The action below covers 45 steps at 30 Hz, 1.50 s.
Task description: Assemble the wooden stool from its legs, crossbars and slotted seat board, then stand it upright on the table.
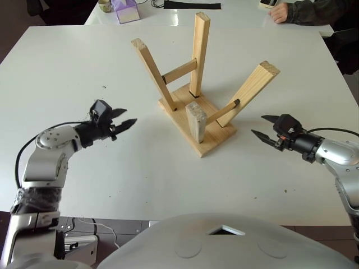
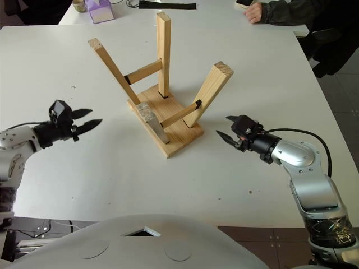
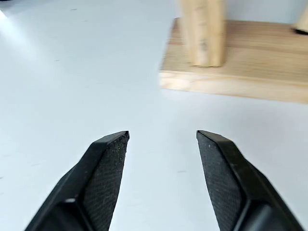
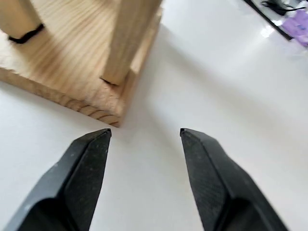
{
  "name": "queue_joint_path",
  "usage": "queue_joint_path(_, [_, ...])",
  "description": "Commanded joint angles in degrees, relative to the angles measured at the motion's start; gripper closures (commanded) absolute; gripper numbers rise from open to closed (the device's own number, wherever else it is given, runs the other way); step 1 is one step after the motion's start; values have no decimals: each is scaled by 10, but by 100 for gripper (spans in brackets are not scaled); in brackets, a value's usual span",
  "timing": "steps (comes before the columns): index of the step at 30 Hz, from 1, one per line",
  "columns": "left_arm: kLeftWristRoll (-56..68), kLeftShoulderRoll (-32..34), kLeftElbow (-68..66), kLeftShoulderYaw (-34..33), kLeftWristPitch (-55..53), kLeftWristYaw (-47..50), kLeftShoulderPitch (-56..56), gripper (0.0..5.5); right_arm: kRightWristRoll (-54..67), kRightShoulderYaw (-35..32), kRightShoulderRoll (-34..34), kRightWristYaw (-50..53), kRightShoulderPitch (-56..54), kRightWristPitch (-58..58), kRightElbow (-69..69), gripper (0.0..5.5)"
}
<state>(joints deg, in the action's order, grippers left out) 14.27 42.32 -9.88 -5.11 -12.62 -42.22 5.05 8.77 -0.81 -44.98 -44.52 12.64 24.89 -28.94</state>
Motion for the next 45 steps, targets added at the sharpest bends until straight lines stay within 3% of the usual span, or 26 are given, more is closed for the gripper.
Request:
queue_joint_path(1, [-87,-38,-203,16,145,85,126,288,-9,53,-23,-38,17,6,8,280])
queue_joint_path(9, [-132,-168,-450,59,339,74,290,288,-60,116,-2,-25,-23,-31,99,280])
queue_joint_path(18, [-261,-158,-584,159,416,64,281,288,-127,182,47,7,-116,-84,209,280])
queue_joint_path(23, [-260,-137,-550,180,453,26,206,288,-153,188,64,33,-156,-119,264,280])
queue_joint_path(26, [-231,-124,-447,186,447,-9,127,288,-166,185,70,47,-181,-146,310,280])
queue_joint_path(31, [-153,-86,-197,195,352,-67,-18,288,-177,182,70,69,-201,-198,365,280])
queue_joint_path(35, [-96,-59,-54,186,248,-93,-64,288,-202,187,70,92,-236,-262,440,280])
queue_joint_path(40, [-72,-49,-71,127,183,-60,15,288,-225,169,38,109,-235,-301,469,280])
queue_joint_path(45, [-129,-71,-244,104,244,27,164,288,-149,127,16,54,-113,-224,287,280])
